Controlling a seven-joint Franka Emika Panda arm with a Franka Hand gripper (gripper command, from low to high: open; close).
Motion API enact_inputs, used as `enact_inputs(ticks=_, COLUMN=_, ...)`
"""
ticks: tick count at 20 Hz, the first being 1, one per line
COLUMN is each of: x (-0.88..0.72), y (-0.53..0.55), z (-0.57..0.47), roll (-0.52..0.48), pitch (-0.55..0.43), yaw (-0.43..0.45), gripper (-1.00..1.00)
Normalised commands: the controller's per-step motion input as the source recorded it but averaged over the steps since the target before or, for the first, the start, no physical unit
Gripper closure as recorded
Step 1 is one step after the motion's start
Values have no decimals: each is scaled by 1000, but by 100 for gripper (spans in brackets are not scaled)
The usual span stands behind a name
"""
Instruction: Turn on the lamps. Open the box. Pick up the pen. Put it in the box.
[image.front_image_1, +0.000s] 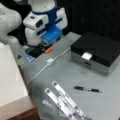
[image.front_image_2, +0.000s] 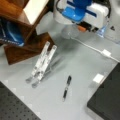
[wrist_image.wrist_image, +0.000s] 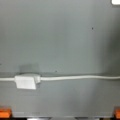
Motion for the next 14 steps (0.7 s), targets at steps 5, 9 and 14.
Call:
enact_inputs(ticks=5, x=-106, y=19, z=-26, roll=-26, pitch=-66, yaw=139, gripper=-100)
enact_inputs(ticks=9, x=-315, y=46, z=-62, roll=-41, pitch=-63, yaw=126, gripper=-100)
enact_inputs(ticks=14, x=-425, y=62, z=-126, roll=-67, pitch=-76, yaw=108, gripper=-100)
